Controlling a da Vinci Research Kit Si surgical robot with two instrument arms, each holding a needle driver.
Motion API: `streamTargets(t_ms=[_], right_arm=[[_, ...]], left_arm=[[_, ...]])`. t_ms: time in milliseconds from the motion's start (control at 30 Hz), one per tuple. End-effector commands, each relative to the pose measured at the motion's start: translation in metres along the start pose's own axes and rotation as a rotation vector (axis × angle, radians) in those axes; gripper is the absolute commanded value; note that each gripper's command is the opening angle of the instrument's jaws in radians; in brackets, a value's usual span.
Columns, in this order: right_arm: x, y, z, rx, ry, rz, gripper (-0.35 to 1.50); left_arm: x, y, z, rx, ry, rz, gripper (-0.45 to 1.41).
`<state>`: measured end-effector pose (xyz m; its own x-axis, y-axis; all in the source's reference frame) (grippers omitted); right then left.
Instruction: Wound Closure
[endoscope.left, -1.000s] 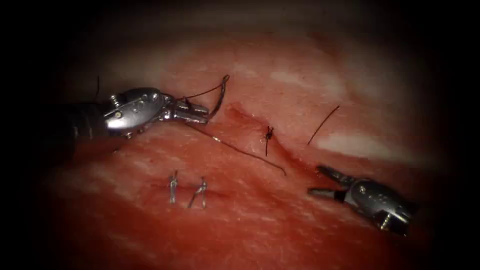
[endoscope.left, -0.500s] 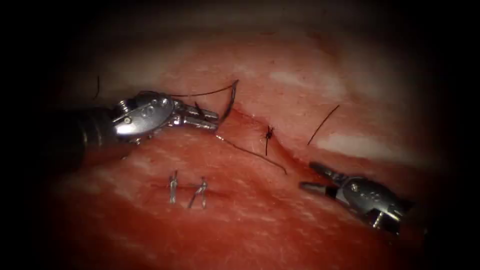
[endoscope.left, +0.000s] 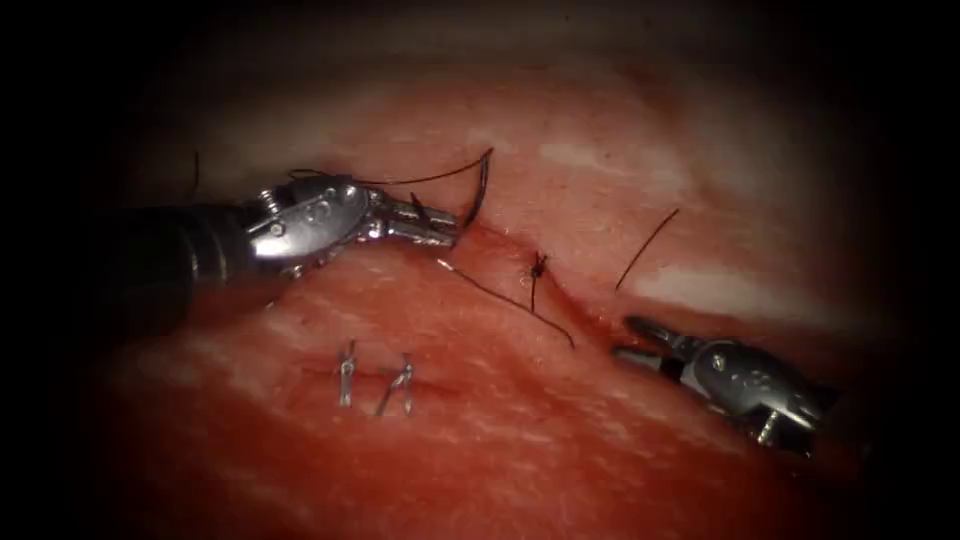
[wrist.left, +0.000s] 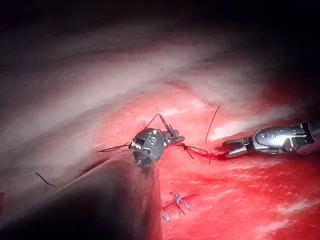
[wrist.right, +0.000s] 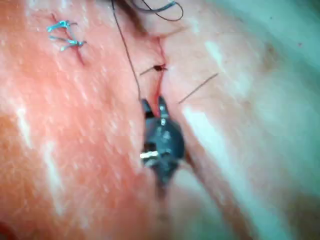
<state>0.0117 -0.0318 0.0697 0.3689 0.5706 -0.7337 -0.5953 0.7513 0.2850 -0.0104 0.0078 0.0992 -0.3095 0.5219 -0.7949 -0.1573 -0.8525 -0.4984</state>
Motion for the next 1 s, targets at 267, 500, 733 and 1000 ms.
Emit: streamTargets(t_ms=[267,500,733,1000], right_arm=[[-0.0002,-0.0009,0.0011,0.0,0.002,-0.003,0.22],[-0.0006,-0.0011,0.0009,-0.001,0.007,-0.006,0.22],[-0.0011,-0.0011,0.0006,0.002,0.01,-0.01,0.22],[-0.0009,-0.0013,0.0011,-0.004,0.009,-0.008,0.24]], left_arm=[[-0.0007,-0.0011,0.0007,0.08,-0.028,-0.117,1.13],[0.0013,-0.0012,-0.0043,0.081,-0.034,-0.16,1.03],[0.0006,-0.0008,-0.007,0.013,-0.048,-0.119,0.56],[-0.0013,-0.0058,0.0013,0.113,0.096,-0.24,0.42]])
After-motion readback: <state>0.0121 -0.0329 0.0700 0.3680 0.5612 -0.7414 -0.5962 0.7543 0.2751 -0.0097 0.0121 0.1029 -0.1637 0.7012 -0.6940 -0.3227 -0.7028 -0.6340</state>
